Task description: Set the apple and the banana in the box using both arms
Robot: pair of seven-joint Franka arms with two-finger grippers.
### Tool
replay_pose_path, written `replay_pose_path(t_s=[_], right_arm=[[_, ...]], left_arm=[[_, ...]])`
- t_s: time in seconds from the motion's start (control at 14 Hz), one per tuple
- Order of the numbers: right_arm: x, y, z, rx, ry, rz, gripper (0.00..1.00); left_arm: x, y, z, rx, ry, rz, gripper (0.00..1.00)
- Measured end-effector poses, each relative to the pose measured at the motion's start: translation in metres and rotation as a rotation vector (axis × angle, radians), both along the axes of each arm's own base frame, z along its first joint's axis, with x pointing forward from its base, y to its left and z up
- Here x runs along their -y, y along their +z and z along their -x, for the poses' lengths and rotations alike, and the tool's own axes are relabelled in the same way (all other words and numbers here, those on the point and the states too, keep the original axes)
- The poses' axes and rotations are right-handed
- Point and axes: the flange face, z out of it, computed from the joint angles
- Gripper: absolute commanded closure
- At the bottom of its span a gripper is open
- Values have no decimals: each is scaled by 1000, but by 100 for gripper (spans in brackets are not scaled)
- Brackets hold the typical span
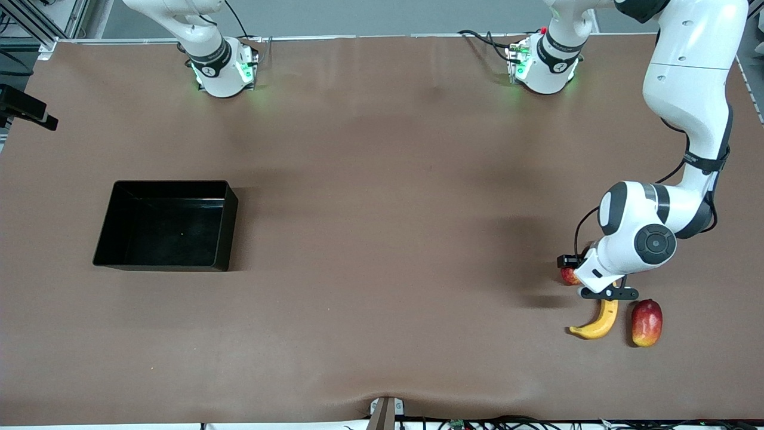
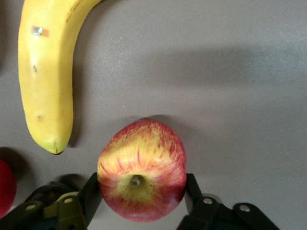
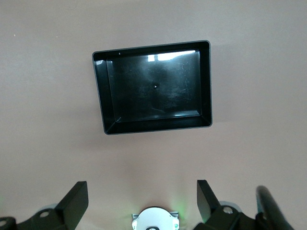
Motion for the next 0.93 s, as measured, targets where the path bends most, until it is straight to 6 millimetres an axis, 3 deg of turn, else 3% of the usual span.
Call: replay_pose_path(t_s=[0.07,0.14,0.57,0.93], right_arm=[[0,0,0,0,0,0,0],[0,0,0,0,0,0,0],[0,1,0,2,0,0,0],[0,1,0,3,0,0,0]], left_arm=[[0,0,0,3,-1,0,91],[1,1,-1,6,-1,1,100],[4,18,-11,47,-4,4,100],[2,20,-13,54,-2,4,100]])
